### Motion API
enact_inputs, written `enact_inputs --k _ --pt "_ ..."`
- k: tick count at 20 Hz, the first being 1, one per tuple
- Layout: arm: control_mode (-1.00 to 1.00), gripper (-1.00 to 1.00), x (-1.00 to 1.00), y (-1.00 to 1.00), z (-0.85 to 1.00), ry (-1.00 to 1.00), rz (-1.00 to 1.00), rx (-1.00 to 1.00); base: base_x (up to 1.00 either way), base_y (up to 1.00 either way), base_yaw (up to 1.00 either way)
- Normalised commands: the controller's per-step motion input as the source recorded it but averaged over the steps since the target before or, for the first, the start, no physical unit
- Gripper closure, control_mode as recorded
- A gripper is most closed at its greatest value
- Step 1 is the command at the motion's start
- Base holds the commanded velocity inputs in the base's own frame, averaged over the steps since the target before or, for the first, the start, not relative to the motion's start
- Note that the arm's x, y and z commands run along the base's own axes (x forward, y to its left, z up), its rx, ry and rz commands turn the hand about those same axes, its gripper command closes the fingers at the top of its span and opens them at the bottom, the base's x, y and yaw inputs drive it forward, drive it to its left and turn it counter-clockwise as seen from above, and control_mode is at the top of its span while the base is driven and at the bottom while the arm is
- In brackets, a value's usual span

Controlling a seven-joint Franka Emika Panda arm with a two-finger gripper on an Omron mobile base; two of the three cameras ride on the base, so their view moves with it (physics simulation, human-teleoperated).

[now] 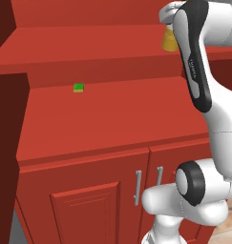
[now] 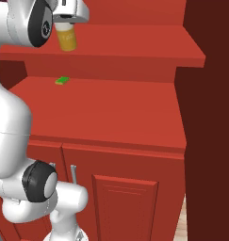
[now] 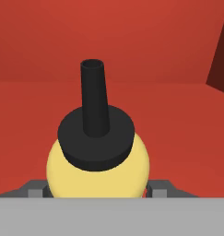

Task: Pick the mustard and shaker from the counter and place them in the cabinet.

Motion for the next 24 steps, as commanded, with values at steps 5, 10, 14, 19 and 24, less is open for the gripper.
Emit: enact_inputs --k 5,10,14,19,24 --pt "-1.0 1.0 0.27 0.0 -0.11 -0.07 0.0 0.0 0.0 0.0 0.0" --pt "-1.0 1.0 0.34 0.0 -0.16 0.0 0.0 0.0 0.0 0.0 0.0" --pt "-1.0 -1.0 0.34 0.0 -0.16 0.0 0.0 0.0 0.0 0.0 0.0" --pt "-1.0 -1.0 0.17 0.0 -0.02 0.0 0.0 0.0 0.0 0.0 0.0" --pt "-1.0 -1.0 0.0 -0.01 0.0 0.0 0.02 0.0 0.0 0.0 0.0"
